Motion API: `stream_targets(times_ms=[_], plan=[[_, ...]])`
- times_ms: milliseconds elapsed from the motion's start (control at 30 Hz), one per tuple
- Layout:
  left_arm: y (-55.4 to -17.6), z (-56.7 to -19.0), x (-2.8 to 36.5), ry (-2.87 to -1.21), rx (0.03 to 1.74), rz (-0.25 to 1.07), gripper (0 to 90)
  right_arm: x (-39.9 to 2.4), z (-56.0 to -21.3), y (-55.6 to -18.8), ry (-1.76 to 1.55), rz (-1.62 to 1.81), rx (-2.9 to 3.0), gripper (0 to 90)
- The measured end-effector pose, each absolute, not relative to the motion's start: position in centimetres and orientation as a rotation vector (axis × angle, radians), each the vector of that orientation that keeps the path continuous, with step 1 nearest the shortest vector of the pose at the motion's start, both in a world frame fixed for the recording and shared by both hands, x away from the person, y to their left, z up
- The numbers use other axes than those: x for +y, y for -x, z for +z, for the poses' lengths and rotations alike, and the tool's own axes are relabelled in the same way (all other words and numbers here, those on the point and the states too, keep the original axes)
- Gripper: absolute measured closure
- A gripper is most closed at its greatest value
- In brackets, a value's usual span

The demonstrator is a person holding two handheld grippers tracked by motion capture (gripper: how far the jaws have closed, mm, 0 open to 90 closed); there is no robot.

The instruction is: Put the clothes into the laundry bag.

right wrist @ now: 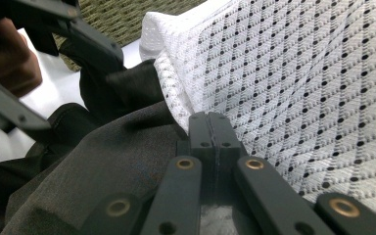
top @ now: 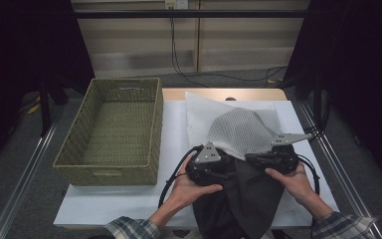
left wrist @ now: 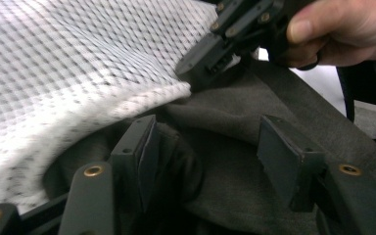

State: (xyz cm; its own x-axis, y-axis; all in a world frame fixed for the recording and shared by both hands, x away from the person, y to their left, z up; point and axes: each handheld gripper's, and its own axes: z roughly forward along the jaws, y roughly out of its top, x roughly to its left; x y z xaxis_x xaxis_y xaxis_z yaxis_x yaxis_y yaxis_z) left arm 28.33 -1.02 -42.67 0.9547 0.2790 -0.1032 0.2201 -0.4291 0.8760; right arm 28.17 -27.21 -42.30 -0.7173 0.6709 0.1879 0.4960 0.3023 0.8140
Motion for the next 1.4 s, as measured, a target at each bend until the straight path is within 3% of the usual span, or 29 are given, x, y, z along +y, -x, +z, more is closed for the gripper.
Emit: stream_targets(times_ms=[233,567,700,800,833,933,1100,1400], plan=[[-28.2,-44.7,-4.4,-2.122,0.289,-0.019,13.3,-27.2,-42.4,-28.0,-1.076,1.371,2.38,90.0],[-27.8,-48.1,-6.2,-2.24,0.2,0.027,5.4,-27.2,-42.5,-28.1,-1.079,1.373,2.386,90.0],[-27.5,-48.0,-6.6,-2.309,0.209,0.127,16.9,-27.8,-41.9,-28.1,-1.084,1.395,2.357,90.0],[-28.3,-47.7,-5.9,-2.293,0.242,0.152,44.4,-28.6,-41.0,-27.9,-1.096,1.421,2.316,90.0],[-28.6,-47.8,-5.8,-2.266,0.263,0.143,57.4,-28.9,-40.7,-27.9,-1.094,1.431,2.302,90.0],[-29.2,-47.5,-5.8,-2.278,0.293,0.091,74.6,-29.6,-40.1,-27.8,-1.098,1.448,2.276,90.0],[-30.0,-45.8,-5.1,-2.212,0.378,0.092,80.2,-30.0,-39.8,-27.6,-1.093,1.459,2.27,90.0],[-32.7,-44.7,-5.0,-2.081,0.535,0.135,81.0,-28.0,-38.3,-26.7,-1.011,1.519,2.296,90.0]])
